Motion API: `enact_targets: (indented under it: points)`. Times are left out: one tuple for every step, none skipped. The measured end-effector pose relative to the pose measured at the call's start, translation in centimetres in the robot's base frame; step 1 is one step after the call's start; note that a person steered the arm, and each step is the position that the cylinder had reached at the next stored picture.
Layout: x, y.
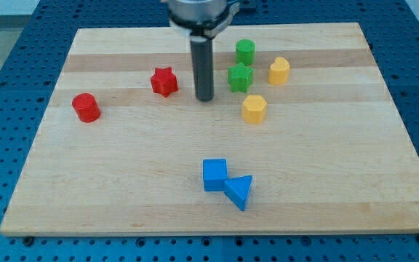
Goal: Move the yellow hexagon yellow heart
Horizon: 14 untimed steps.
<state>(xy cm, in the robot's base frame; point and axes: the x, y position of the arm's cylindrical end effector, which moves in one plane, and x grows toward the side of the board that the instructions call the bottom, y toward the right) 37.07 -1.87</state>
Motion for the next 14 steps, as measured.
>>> enact_targets:
  points:
    - [-1.3,0.0]
    - [-1.5,-1.3]
    - [-2.2,-4.2]
    - [-2.4,-6.9]
    - [-2.4,-9.2]
    - [-2.4,-9.6]
    - [-2.4,-8.9]
    - [-2.4,-7.3]
    - [-2.1,-11.2]
    - [-1.5,-14.3]
    - [-1.4,-16.0]
    - [-1.4,-14.6]
    - [-1.4,-10.8]
    - [-0.1,-12.9]
